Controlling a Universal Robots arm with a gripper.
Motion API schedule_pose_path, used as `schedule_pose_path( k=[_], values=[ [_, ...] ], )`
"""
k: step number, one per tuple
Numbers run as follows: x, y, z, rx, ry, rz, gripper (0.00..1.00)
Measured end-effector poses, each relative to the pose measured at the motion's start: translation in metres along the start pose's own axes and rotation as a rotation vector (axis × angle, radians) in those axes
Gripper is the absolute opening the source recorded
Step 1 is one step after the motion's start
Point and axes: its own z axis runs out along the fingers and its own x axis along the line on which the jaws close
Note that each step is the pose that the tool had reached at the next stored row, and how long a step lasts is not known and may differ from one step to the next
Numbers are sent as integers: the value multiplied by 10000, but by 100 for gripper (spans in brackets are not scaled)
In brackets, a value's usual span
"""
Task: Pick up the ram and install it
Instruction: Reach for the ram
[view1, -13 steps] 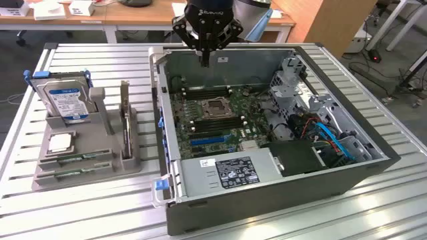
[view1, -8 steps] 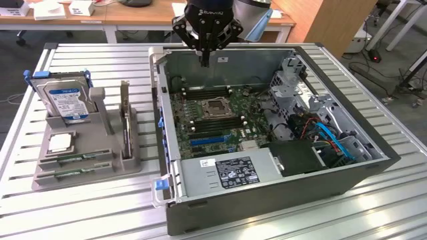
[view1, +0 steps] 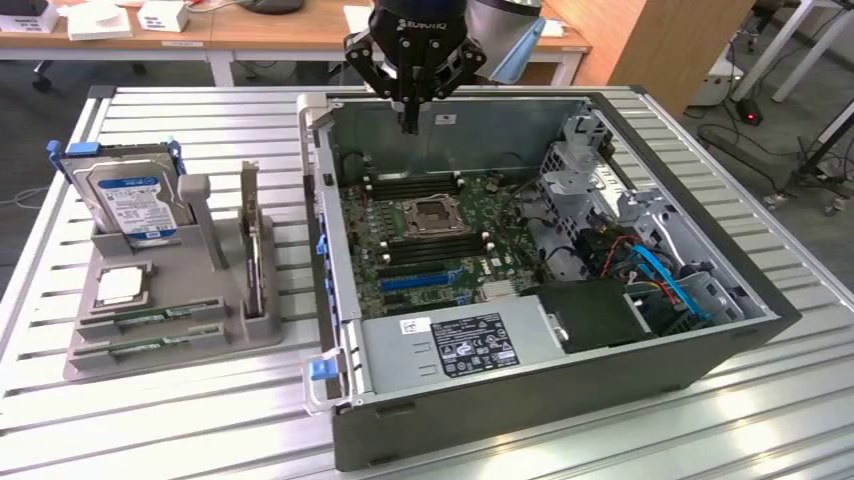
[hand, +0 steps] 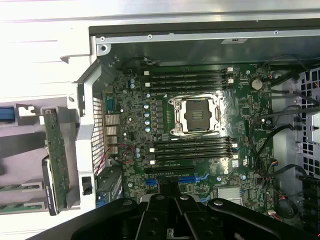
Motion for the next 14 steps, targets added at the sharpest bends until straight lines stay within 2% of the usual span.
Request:
schedule_pose_path(
  k=[2, 14],
  values=[
    [14, -1, -1, 2, 2, 1, 9],
    [297, -22, -8, 1, 0, 0, 9]
  ],
)
